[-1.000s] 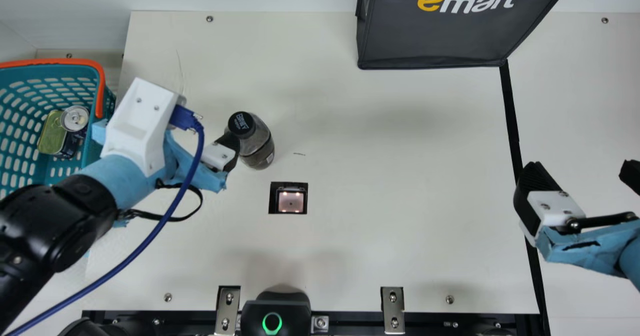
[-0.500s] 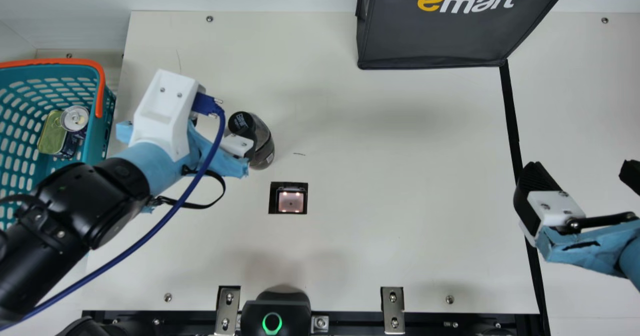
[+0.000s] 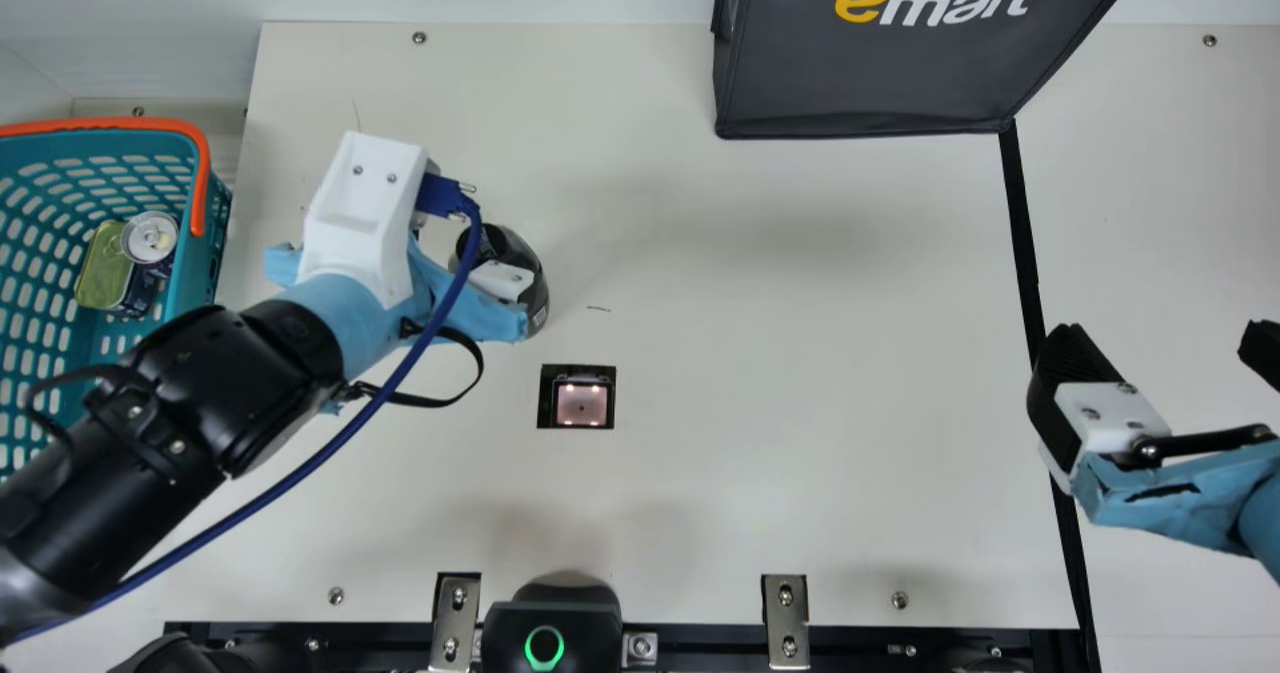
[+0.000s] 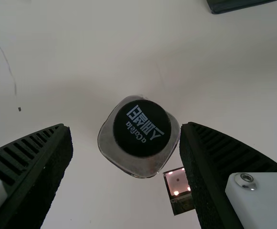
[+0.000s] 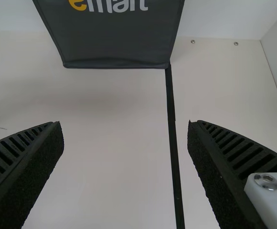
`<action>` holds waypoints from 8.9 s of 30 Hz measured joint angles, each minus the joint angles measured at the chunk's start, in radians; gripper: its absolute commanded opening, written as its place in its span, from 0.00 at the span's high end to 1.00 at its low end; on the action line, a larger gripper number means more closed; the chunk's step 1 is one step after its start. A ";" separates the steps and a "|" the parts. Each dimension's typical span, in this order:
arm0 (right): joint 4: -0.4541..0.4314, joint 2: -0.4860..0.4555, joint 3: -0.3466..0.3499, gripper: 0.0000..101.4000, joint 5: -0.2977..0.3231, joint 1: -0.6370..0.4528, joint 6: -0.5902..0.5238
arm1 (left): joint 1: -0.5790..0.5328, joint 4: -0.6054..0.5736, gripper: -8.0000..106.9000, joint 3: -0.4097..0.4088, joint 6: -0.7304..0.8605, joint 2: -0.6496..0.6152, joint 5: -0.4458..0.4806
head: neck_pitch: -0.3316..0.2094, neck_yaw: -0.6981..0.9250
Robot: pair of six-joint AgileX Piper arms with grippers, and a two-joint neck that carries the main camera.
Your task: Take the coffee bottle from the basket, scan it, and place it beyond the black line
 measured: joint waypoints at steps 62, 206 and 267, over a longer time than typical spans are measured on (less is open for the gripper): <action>0.000 0.000 0.000 0.10 0.000 0.000 0.000 | -0.070 0.003 0.84 -0.038 -0.003 0.037 0.001 | 0.000 -0.002; 0.000 0.000 0.000 0.10 -0.001 0.000 0.000 | -0.143 -0.497 0.84 0.027 0.878 -0.059 -0.097 | 0.000 -0.002; 0.000 0.000 0.000 0.10 -0.001 0.000 0.000 | -0.156 -0.579 0.84 -0.318 1.013 0.387 -0.172 | 0.000 -0.002</action>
